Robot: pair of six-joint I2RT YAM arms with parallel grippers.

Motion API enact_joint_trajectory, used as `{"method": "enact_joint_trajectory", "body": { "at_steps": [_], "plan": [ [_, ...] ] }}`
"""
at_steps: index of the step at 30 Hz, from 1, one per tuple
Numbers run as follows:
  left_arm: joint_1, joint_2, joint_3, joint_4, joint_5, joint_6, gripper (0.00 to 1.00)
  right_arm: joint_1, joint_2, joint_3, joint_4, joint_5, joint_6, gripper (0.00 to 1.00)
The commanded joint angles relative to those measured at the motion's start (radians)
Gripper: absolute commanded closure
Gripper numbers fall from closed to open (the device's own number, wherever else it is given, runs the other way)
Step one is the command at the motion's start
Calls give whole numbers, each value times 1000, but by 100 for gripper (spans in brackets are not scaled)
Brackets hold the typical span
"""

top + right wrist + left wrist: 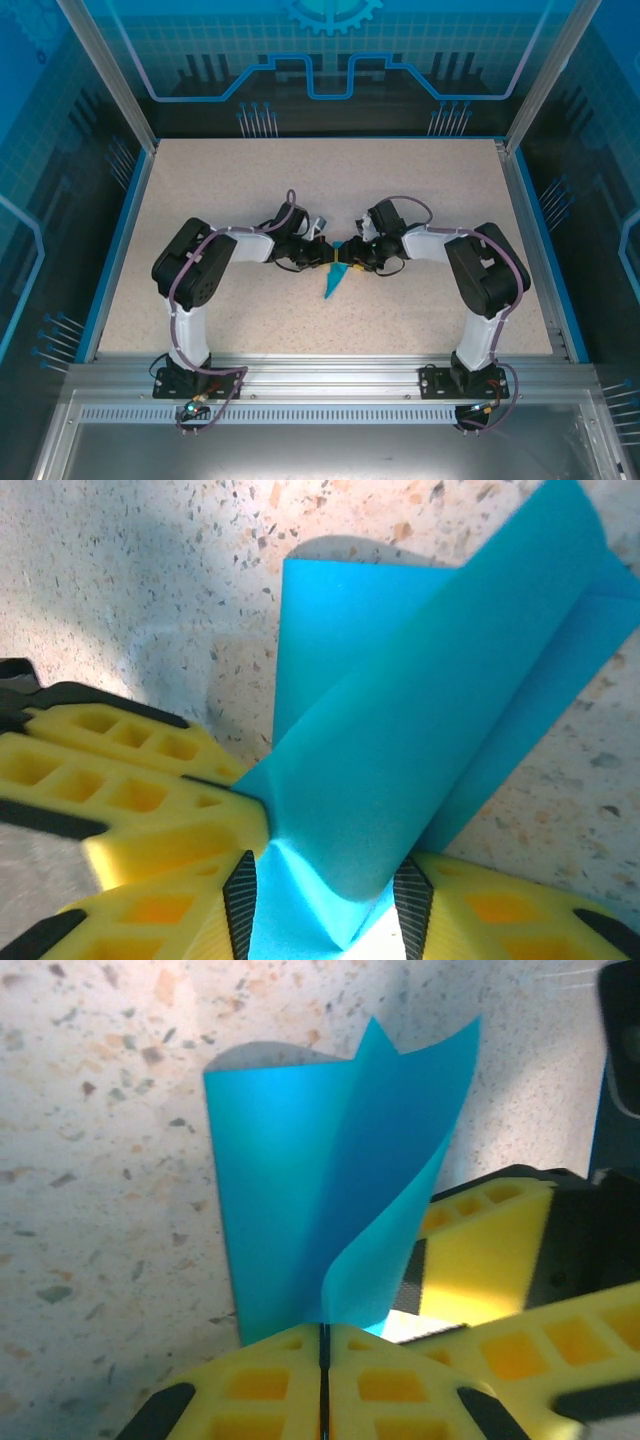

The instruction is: Fold a paper plane with a square sheet of paper (fold left side to right side)

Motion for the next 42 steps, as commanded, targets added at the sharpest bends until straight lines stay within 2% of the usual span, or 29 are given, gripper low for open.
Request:
{"method": "enact_joint_trajectory", "body": {
  "at_steps": [1, 11, 18, 25, 32, 36, 40, 42],
  "plan": [
    [11, 26, 29, -27, 13, 33, 91, -9, -28, -39, -47, 40, -27, 54],
    [13, -26, -11, -21, 12, 48, 91, -61, -105, -70, -74, 37, -59, 47],
    [12, -98, -54, -25, 18, 70, 90, -86, -145, -116, -28, -4, -69, 56],
    [11, -117, -69, -18, 27, 76, 90, -85, -164, -127, 21, -40, -57, 53],
    [6, -145, -69, -14, 47, 76, 79, -61, -115, -117, 69, -61, 0, 53],
    [3, -177, -71, -27, 55, 89, 62, -43, -82, -85, 53, -52, 8, 53],
    [2, -246, -89, -49, 51, 113, 40, -41, -63, -81, 28, -31, 12, 53],
    [3, -283, -100, -70, 45, 127, 37, -41, -56, -80, 31, -35, 15, 53]
  ]
}}
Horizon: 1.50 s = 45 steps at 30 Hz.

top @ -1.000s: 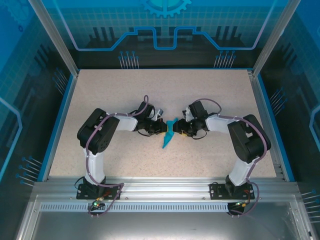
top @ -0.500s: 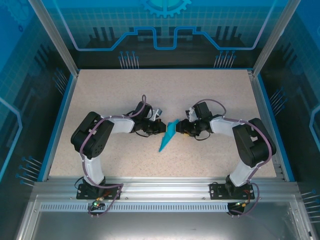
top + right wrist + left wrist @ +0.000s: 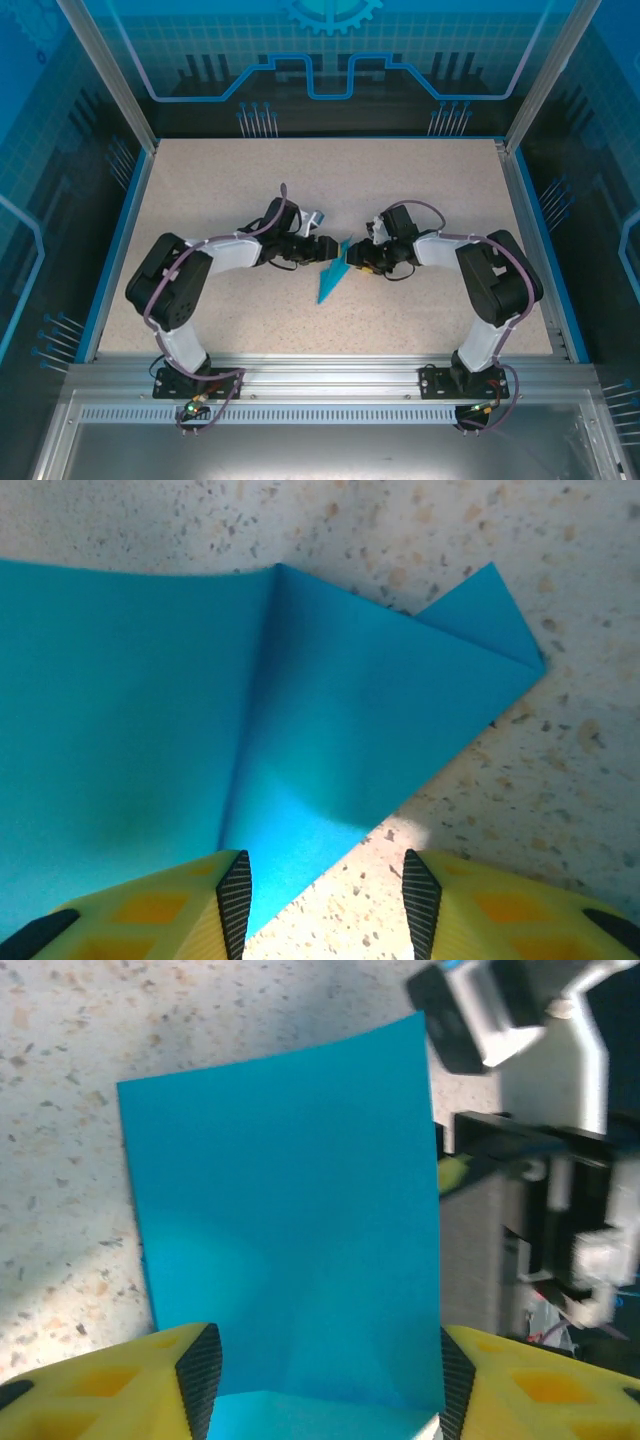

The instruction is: Fold a paper plane with a square sheet of paper (fold left side to right side)

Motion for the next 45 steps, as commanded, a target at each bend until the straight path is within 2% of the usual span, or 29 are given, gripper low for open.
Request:
{"method": "enact_joint_trajectory", "body": {
  "at_steps": [1, 5, 9, 16, 20, 24, 31, 36, 45],
  "plan": [
    [1, -83, -27, -54, 15, 46, 36, 9, 19, 21, -19, -2, 15, 53],
    [-10, -137, -61, -105, -31, 70, 28, 9, 15, 22, -24, 2, 8, 53],
    [-64, -215, -98, -167, -129, 97, 27, 8, 10, 19, -33, 10, 3, 53],
    [-285, -340, -126, -321, -506, 118, 24, 8, 6, 16, -38, 15, 1, 53],
    [-339, -326, -124, -358, -651, 102, 24, 9, 7, 15, -39, 15, -3, 53],
    [-357, -263, -90, -364, -683, 112, 25, 7, 8, 12, -36, 14, -3, 53],
    [-389, -121, 2, -370, -701, 132, 35, 8, 10, 12, -36, 12, -3, 53],
    [-392, -83, 33, -386, -742, 132, 43, 8, 13, 11, -34, 9, -5, 53],
    [-391, -43, 50, -390, -744, 142, 55, 6, 13, 6, -30, 8, -6, 53]
  ]
}}
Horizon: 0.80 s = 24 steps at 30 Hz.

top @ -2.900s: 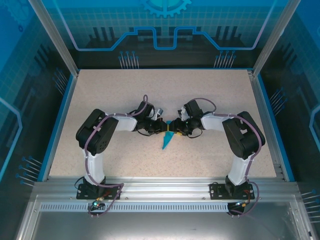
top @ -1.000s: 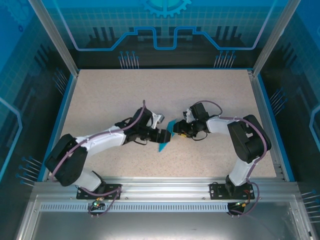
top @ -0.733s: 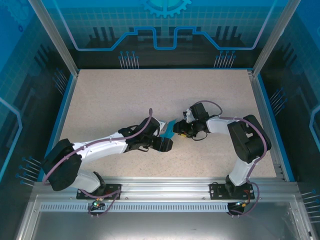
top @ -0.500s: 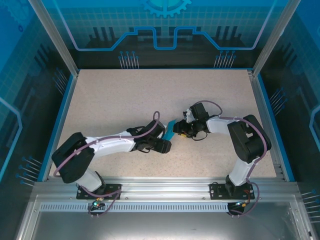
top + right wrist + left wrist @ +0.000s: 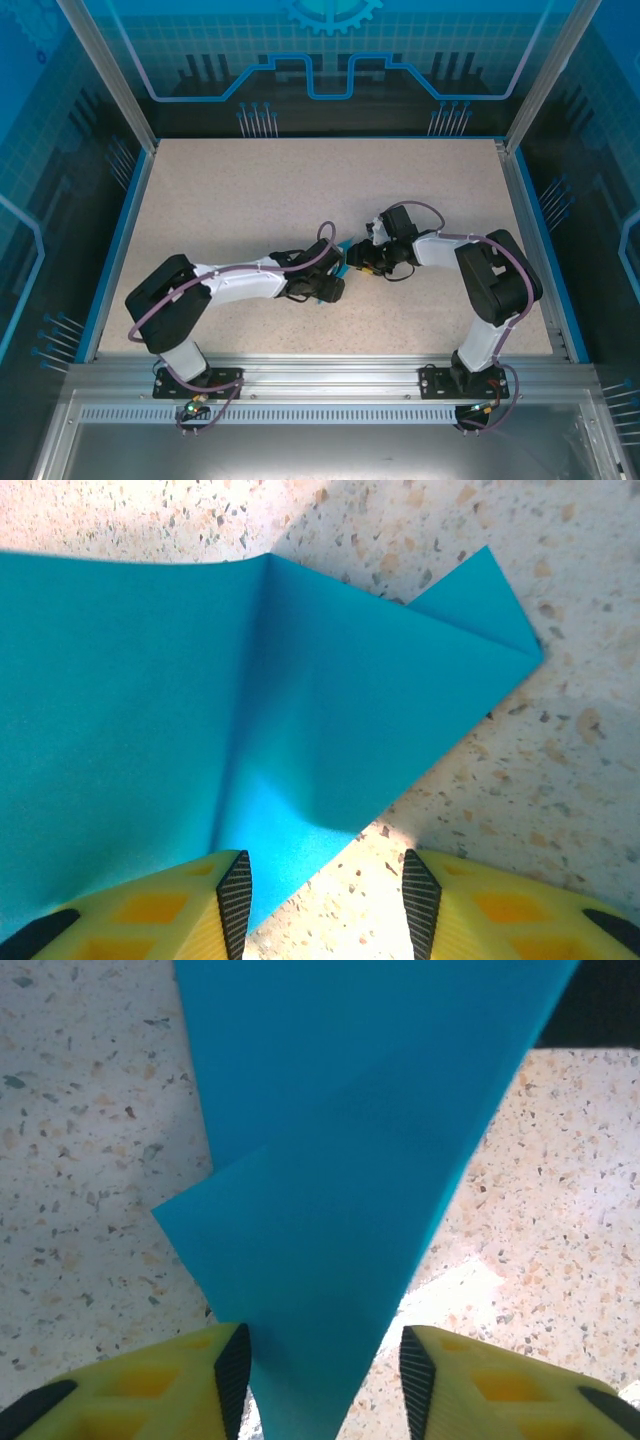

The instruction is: Fold a paper plane with a square sheet of paper (fold left side to right side)

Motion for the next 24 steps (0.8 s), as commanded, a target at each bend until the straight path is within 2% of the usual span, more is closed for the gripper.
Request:
{"method": "enact_joint_trajectory", "body": {
  "at_steps": [1, 9, 18, 24],
  "plan": [
    [-4, 29, 30, -28, -21, 29, 57, 3, 9, 5, -24, 5, -10, 53],
    [-5, 53, 15, 12, 14, 28, 72, -26, -22, -29, -26, 5, -26, 53],
    [-5, 72, 17, 29, 45, 27, 80, -46, -32, -47, -26, -2, -36, 53],
    [-4, 94, 18, 50, 93, 28, 83, -109, -109, -95, -19, -33, -65, 52]
  ]
}}
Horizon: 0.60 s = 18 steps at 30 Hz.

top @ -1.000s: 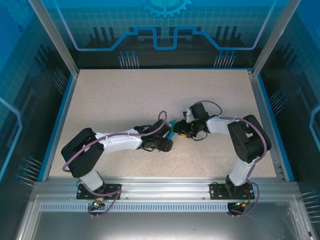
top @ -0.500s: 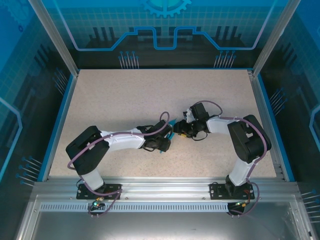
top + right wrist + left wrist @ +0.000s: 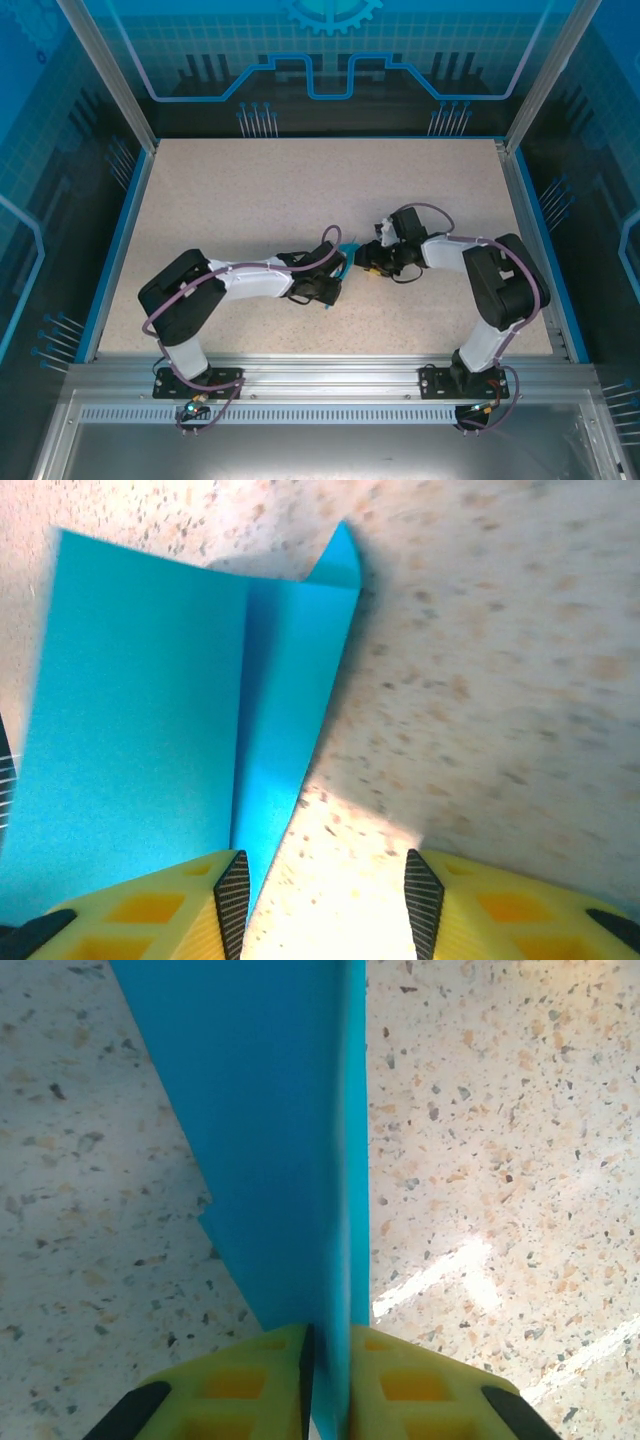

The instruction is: Fold a paper plane with a square sheet of paper (fold left side to right side)

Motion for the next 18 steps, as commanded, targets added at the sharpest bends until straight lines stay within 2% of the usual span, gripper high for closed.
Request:
{"method": "enact_joint_trajectory", "body": {
  "at_steps": [1, 6, 12, 18],
  "plan": [
    [-5, 25, 15, 20, 59, 8, 84, -46, -65, -38, -13, -32, -40, 52],
    [-3, 44, 20, 35, 97, 7, 87, -54, -103, -65, 14, -90, -51, 51],
    [6, 54, 17, 53, 154, 8, 88, -41, -78, -83, 84, -145, -12, 51],
    [11, 54, 17, 45, 159, 9, 87, -26, -51, -77, 74, -141, -8, 51]
  ]
}}
